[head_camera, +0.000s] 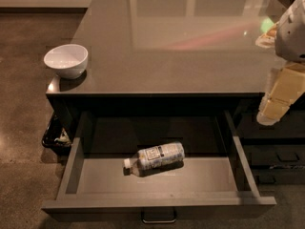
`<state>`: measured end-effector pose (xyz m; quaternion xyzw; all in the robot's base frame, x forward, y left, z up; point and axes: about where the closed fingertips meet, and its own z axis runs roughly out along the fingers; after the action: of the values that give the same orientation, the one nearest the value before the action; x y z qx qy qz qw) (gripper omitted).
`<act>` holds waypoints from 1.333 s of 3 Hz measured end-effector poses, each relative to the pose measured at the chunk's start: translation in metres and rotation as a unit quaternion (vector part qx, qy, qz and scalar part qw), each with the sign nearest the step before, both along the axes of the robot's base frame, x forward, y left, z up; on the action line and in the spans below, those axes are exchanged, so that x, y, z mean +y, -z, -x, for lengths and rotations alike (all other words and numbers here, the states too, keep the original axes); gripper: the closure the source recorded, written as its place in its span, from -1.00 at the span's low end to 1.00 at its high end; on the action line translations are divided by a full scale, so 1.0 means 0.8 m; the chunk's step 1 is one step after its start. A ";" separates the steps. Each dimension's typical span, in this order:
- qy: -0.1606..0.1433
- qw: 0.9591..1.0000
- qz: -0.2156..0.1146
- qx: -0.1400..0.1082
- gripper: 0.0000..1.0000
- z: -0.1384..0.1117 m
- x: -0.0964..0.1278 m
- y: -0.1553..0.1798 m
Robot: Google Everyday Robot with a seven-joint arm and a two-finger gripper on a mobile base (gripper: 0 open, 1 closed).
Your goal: Pick blue plastic bottle from top drawer and place on counter
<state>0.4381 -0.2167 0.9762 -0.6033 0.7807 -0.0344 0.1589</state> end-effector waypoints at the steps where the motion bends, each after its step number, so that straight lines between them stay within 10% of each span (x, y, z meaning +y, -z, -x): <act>1: 0.000 1.000 0.000 0.000 -1.00 0.000 0.000 0.000; 3: -0.019 0.993 -0.107 0.049 -1.00 0.013 0.032 0.132; 4: -0.057 0.976 -0.187 0.090 -1.00 0.012 0.084 0.231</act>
Offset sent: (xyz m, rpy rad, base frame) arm -0.0069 0.0095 -0.1007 0.2129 0.1381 -0.0096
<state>0.4283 -0.1493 0.7913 -0.6070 0.7487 0.1763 0.1997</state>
